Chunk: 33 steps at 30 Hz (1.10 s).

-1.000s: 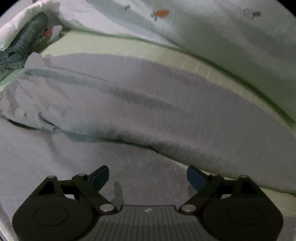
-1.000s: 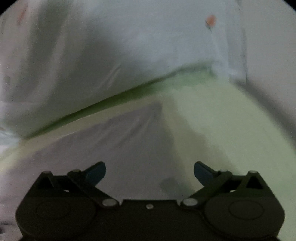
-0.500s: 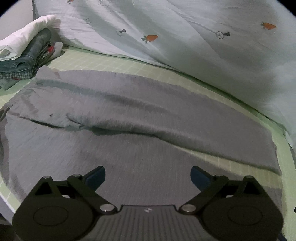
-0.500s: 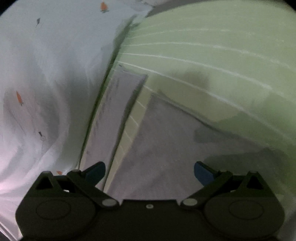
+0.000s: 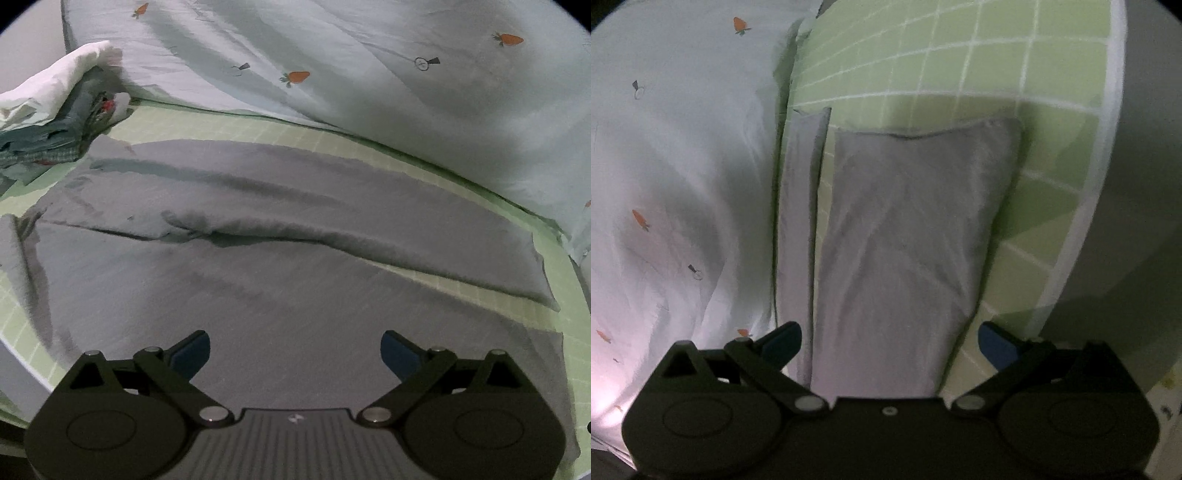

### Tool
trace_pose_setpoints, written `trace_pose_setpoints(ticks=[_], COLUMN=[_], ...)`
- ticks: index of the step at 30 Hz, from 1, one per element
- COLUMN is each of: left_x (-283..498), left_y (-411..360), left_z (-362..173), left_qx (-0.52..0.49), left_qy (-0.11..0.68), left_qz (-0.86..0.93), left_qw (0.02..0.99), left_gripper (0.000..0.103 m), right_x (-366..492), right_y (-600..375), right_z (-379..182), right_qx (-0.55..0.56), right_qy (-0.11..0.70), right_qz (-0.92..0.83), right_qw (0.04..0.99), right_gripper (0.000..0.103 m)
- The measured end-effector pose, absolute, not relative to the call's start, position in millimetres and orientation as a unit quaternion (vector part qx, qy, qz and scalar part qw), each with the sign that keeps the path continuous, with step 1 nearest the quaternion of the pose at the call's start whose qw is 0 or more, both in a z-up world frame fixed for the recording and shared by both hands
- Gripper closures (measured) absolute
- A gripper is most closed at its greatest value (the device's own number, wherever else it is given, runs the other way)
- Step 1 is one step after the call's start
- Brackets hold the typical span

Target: Fold clothes

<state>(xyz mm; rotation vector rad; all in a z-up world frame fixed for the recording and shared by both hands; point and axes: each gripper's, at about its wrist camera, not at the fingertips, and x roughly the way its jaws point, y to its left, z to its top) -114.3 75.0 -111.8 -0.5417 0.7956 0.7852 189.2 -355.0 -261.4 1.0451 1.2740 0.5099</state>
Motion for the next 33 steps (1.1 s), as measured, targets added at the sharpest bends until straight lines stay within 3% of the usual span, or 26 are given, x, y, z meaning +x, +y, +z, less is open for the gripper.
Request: trace_pose_setpoints(ticks=[17,33], left_x=[-177,-311], left_y=[123,276], left_z=[-110,-147], left_qx=[-0.287,-0.465], left_qy=[0.359,0.276], left_qz=[0.399,0.502], left_qw=[0.794,0.675], left_gripper=[0.004,0.004], right_x=[162,112], right_y=[-294,-244], right_z=[-269,-264], right_qx=[0.472,0.514], right_qy=[0.567,0.506], right_qz=[0.243,0.173], right_qw=[0.63,0.67], right_gripper=[0.0,0.0])
